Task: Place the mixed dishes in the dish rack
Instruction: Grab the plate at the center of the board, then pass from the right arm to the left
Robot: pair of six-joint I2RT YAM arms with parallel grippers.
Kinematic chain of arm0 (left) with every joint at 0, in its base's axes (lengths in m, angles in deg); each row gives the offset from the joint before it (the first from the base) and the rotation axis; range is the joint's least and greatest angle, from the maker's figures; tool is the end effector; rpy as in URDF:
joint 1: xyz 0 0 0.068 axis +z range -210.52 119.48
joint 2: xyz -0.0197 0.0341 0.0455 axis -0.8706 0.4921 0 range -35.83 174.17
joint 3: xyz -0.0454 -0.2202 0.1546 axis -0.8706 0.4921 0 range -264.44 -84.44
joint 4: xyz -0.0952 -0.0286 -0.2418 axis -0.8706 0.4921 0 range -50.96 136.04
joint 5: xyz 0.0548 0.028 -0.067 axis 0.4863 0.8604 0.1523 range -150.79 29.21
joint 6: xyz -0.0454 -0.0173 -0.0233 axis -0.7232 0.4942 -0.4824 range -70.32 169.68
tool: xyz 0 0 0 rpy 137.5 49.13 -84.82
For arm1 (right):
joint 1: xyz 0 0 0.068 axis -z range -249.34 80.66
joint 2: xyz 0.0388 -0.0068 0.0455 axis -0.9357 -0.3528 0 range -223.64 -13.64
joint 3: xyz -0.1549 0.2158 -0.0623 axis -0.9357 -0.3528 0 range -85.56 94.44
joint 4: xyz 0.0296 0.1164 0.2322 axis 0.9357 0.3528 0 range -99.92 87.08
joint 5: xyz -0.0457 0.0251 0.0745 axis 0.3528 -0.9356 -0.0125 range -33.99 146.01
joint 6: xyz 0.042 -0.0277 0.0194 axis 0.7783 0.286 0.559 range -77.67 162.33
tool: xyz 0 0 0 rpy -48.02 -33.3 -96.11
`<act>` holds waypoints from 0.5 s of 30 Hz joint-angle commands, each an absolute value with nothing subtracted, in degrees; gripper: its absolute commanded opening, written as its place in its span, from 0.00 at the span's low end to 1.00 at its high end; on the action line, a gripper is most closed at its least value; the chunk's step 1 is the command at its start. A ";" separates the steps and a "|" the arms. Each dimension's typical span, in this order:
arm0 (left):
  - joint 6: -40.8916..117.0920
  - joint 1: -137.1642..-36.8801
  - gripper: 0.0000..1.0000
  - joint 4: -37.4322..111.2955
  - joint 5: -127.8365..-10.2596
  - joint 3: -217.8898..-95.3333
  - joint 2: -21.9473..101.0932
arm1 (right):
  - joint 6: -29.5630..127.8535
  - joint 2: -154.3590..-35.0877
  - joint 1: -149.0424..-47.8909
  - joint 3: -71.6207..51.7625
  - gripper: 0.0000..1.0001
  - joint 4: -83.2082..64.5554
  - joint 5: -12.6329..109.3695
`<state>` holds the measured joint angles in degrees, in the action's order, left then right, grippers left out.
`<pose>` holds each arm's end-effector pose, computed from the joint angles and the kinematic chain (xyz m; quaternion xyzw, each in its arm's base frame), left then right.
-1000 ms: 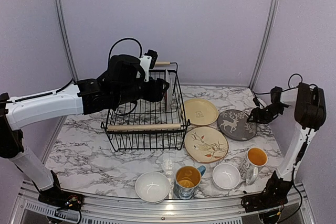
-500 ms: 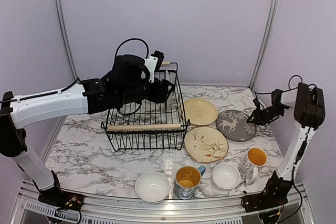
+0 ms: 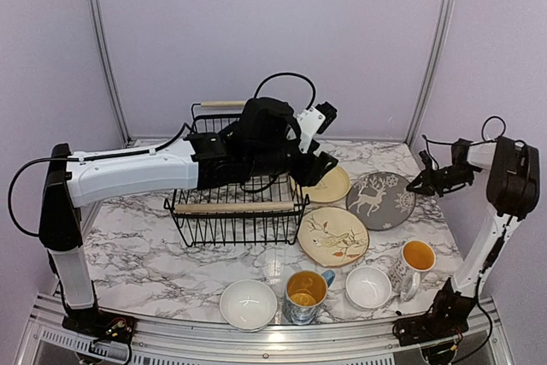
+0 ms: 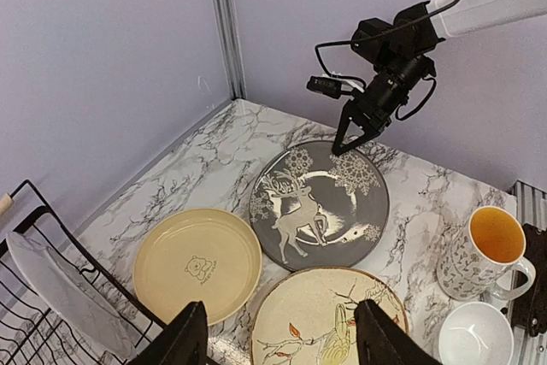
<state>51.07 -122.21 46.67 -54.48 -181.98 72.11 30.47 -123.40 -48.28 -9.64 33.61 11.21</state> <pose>0.2202 -0.4006 0.3456 0.3952 0.7055 -0.2562 0.5296 0.3524 -0.1089 0.1786 0.0319 0.9193 0.3344 0.2049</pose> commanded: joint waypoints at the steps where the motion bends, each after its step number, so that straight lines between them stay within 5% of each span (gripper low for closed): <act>1: 60.24 -124.53 0.62 44.68 -55.43 -185.92 76.27 | 32.12 -119.04 -47.65 -9.47 0.00 36.72 5.99; 15: 73.40 -133.16 0.62 49.89 -41.25 -203.31 93.30 | 31.87 -114.56 -45.52 -9.67 0.00 44.80 -15.17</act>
